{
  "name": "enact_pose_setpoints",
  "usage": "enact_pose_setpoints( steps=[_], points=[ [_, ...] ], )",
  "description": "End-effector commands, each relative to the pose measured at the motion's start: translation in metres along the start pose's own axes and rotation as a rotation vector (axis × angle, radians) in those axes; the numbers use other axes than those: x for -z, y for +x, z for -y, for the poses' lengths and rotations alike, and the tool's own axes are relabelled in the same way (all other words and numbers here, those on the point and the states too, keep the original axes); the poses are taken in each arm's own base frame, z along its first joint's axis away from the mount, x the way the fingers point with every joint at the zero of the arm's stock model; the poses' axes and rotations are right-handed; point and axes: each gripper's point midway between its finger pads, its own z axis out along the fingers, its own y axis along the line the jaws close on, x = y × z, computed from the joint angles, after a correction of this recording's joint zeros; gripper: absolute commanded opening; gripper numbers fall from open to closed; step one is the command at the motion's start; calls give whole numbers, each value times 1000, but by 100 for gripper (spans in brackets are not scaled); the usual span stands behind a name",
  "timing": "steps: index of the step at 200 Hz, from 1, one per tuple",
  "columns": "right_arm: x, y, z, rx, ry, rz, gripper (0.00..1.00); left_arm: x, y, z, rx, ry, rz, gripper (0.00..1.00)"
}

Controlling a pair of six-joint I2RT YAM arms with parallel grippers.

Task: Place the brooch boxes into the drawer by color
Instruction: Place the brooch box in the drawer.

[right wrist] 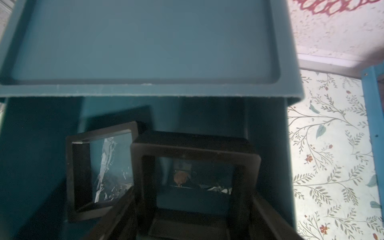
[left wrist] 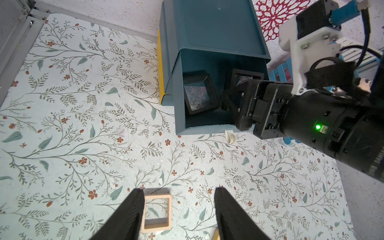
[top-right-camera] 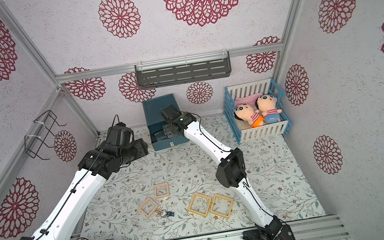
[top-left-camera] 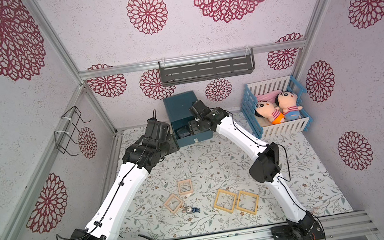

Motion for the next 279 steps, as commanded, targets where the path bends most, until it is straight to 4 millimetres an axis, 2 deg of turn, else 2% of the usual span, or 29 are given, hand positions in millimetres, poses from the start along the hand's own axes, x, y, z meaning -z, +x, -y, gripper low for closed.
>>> enact_pose_setpoints(
  steps=[1, 58, 104, 157, 187, 202, 218, 236, 265, 279],
  points=[
    [7, -14, -3, -7, -24, 41, 71, -1, -2, -2, 5, 0, 0, 61],
    [9, -16, 1, -16, -9, 49, 93, 0, -4, -1, 11, 5, 5, 61],
    [27, -32, -1, -38, -28, 104, 99, 0, -4, -1, 13, 11, 2, 62],
    [77, -67, -14, -92, -142, 223, 99, -2, -6, -3, 34, 14, -2, 62],
    [123, -88, -16, -146, -206, 303, 97, -5, -7, -6, 68, 21, -10, 62],
    [142, -92, -12, -176, -220, 326, 97, -8, -9, -7, 85, 27, -10, 62],
    [157, -90, -4, -207, -228, 332, 97, -8, -11, -6, 98, 33, -2, 62],
    [165, -80, 8, -257, -281, 319, 97, -11, -14, -5, 107, 38, 2, 62],
    [176, -46, 32, -335, -376, 319, 97, -14, -16, -4, 114, 40, 5, 62],
    [173, -25, 38, -344, -384, 298, 97, -18, -17, -3, 117, 43, 4, 62]
  ],
)
